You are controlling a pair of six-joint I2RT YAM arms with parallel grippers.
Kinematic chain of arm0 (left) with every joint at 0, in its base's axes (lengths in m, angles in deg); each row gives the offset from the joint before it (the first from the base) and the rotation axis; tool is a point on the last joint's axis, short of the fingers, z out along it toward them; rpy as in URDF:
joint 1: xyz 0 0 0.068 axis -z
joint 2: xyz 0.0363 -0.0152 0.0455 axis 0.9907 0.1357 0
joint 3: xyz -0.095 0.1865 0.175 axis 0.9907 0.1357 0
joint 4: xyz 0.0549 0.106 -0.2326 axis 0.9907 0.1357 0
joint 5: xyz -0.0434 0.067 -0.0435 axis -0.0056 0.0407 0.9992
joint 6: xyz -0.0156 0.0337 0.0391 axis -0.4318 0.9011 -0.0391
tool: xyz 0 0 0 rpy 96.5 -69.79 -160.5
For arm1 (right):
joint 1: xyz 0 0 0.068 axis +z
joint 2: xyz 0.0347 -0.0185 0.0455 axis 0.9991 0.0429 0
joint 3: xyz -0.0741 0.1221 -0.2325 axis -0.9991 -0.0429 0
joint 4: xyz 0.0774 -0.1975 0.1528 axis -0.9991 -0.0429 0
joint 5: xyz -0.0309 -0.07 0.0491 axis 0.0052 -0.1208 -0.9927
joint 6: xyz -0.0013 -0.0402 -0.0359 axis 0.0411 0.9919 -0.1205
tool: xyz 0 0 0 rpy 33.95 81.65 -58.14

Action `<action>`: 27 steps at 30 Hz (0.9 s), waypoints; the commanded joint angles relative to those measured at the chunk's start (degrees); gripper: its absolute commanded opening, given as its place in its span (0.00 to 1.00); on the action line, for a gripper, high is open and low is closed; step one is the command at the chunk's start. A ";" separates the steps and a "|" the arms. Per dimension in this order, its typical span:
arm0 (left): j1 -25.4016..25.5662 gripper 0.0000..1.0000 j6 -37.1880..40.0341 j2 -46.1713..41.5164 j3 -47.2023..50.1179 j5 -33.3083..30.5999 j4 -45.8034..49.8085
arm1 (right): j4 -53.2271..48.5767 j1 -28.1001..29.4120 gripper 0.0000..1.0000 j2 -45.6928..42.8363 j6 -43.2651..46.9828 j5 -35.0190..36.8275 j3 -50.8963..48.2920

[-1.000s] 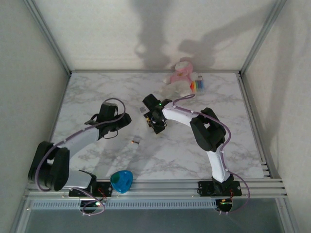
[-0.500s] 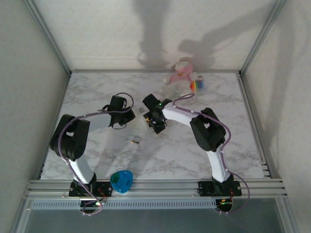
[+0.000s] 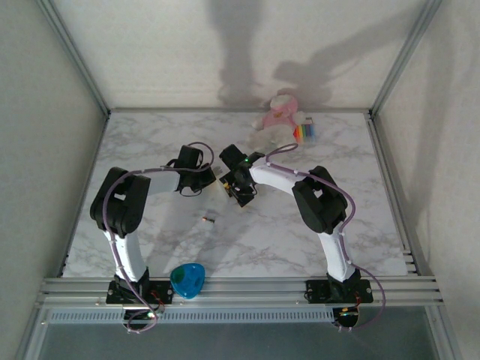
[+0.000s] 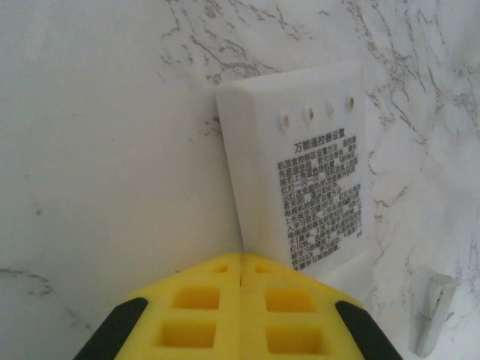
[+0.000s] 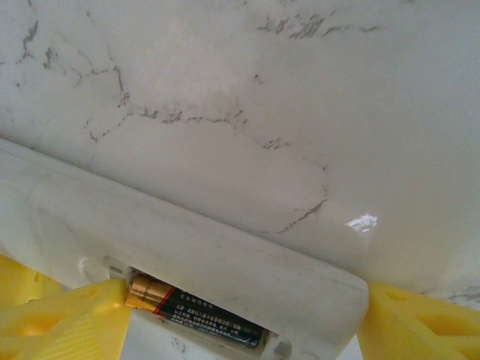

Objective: Load the batteries into the remote control

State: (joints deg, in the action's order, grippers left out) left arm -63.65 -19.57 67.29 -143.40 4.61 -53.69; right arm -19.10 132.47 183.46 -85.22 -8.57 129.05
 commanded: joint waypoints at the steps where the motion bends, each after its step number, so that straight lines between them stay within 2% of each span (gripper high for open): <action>1: 0.36 0.04 -0.55 1.29 -1.68 1.59 -1.17 | -1.50 1.00 0.77 1.89 1.59 -1.54 1.75; 14: 0.52 0.04 -0.47 1.49 -2.07 1.80 -0.93 | -1.54 1.24 0.76 3.39 3.48 -3.43 1.50; 27: 0.69 0.05 -0.14 1.23 -1.97 1.79 -0.71 | -0.52 1.06 0.85 1.77 6.67 -2.29 2.45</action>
State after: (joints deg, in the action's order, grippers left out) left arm -63.65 -19.75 67.73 -143.92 5.17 -53.71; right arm -19.80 132.64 184.42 -80.28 -10.05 130.21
